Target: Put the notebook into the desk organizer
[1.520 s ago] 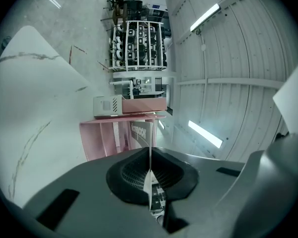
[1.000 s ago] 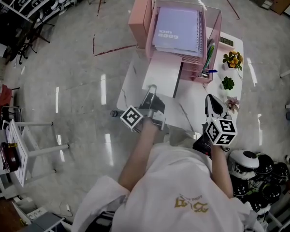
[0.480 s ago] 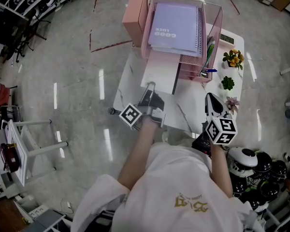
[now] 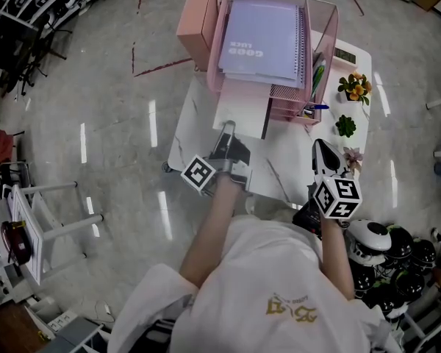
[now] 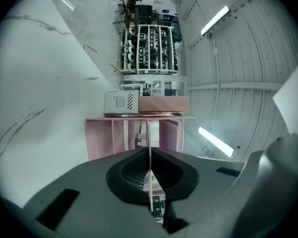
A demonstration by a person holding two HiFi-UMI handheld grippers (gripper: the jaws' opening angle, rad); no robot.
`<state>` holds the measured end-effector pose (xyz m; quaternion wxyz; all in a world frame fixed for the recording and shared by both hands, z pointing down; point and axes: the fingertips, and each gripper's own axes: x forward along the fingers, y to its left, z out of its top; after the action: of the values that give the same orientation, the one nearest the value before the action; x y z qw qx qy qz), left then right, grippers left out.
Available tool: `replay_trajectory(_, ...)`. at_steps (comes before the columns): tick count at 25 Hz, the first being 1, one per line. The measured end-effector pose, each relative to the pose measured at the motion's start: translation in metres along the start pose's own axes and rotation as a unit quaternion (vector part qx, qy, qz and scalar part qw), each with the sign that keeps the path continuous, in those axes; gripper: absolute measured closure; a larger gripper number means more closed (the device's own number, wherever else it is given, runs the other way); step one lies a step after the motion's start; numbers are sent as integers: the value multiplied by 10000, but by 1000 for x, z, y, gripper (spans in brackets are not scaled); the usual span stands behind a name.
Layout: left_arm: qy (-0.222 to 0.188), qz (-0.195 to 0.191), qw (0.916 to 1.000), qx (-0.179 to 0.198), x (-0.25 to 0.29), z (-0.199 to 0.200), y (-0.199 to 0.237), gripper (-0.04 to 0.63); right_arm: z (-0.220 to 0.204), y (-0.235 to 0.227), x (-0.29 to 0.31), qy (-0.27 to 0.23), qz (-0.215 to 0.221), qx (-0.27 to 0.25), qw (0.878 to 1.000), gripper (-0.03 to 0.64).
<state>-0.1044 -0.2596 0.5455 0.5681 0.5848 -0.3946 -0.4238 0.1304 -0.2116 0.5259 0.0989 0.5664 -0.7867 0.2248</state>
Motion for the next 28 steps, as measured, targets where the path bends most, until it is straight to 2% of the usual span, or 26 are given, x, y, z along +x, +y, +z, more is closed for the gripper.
replay_trajectory(4, -63, 38, 10000, 61, 9, 1, 4, 571, -1, -6, 2, 37, -39, 30, 10000, 607)
replay_trajectory(28, -416, -97, 9990, -149, 41, 6, 3, 569, 7, -14, 28, 132, -24, 6, 9999, 607)
